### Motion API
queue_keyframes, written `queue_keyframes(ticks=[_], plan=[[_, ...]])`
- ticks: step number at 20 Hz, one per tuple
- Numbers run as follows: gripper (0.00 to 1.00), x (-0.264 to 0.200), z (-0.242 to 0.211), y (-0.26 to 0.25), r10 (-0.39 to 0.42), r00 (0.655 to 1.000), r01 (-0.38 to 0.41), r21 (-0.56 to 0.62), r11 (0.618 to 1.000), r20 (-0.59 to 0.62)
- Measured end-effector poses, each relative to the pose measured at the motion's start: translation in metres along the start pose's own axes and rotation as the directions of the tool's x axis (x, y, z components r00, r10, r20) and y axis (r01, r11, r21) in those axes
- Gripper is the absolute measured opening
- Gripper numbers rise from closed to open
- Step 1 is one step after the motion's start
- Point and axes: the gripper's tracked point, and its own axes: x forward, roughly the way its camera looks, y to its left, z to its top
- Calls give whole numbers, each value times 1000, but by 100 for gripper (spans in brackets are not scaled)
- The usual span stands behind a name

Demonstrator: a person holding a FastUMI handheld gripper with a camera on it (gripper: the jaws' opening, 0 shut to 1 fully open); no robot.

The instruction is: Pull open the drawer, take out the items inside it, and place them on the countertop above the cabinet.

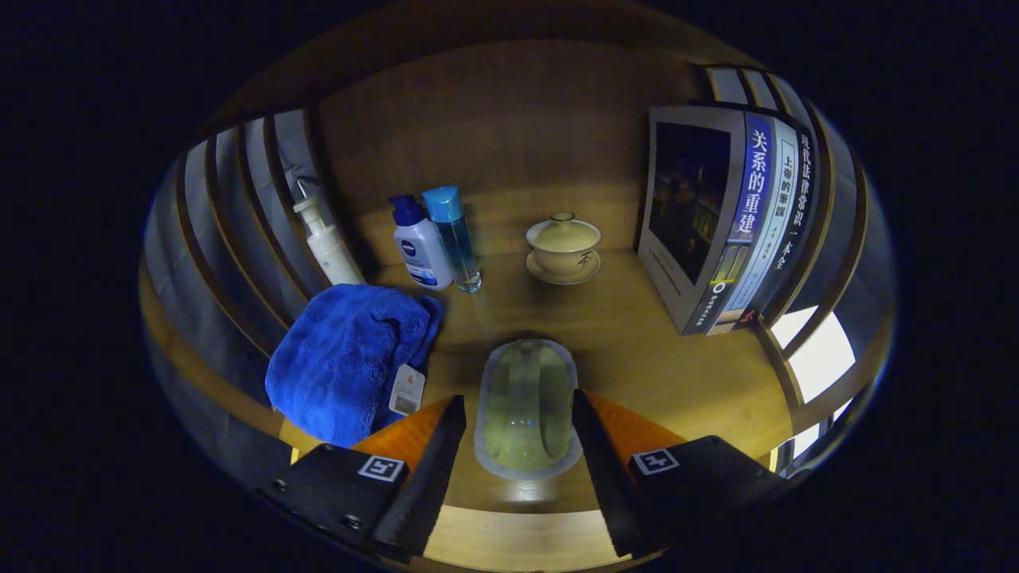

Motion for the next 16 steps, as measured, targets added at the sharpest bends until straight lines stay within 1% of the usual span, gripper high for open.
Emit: queue_keyframes(ticks=[3,6,8,9,11,14,16], plan=[[94,-1,-3,-3,-1,1000,1,23,1000,-10],[97,-3,-1,-2,-2,1000,1,49,999,13],[99,-13,1,5,23,999,-25,60,998,47],[99,-22,2,12,40,996,-44,50,998,74],[99,-46,3,21,46,991,-49,19,999,127],[99,-90,4,40,56,972,-54,-15,998,226],[98,-116,-6,60,96,958,-86,-48,995,271]])
